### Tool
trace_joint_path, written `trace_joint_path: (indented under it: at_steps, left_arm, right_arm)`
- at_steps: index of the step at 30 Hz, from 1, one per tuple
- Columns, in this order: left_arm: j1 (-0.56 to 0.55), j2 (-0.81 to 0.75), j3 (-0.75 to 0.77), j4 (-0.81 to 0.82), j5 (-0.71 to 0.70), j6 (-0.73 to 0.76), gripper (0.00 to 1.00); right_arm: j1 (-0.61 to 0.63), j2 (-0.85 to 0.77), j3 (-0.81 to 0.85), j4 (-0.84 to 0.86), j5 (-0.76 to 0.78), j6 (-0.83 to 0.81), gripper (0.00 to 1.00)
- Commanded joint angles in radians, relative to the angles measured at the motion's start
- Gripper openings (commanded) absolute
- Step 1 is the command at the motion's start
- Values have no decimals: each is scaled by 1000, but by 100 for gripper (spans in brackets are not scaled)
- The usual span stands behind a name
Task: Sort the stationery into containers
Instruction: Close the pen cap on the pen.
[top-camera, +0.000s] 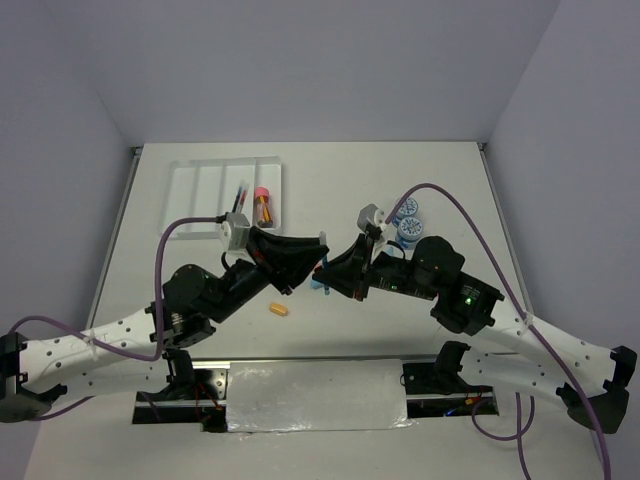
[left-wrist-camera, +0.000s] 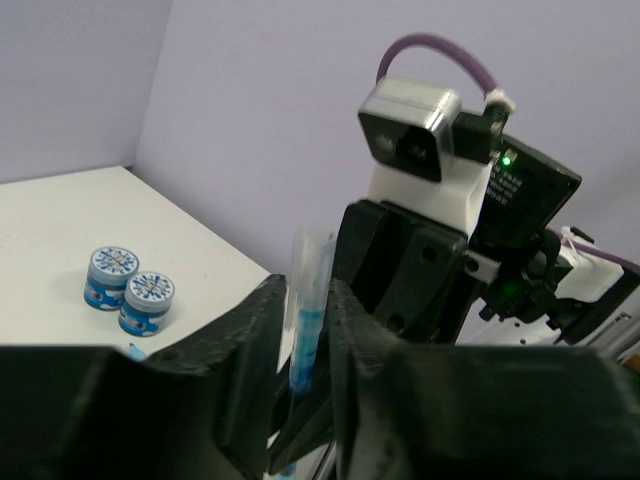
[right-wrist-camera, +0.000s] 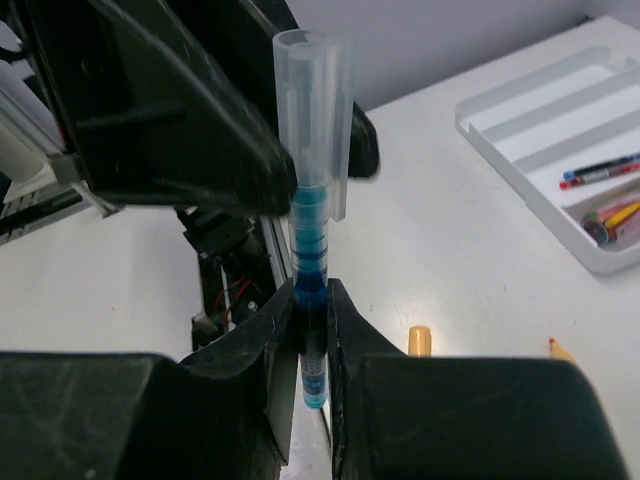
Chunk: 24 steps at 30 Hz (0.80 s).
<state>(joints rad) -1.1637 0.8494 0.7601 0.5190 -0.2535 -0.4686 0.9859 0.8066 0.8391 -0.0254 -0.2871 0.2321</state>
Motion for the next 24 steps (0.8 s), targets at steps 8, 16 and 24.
trace_joint_path:
  at_steps: [8, 16, 24]
  left_arm:
    - [-4, 14, 28, -17, 60, 54, 48]
    - [-4, 16, 24, -8, 83, 59, 29]
    - [-4, 7, 21, -7, 128, 84, 0]
  right_arm:
    - [7, 2, 38, 117, -38, -79, 0]
    - [7, -4, 34, 111, -30, -86, 0]
    - [7, -9, 20, 117, -20, -83, 0]
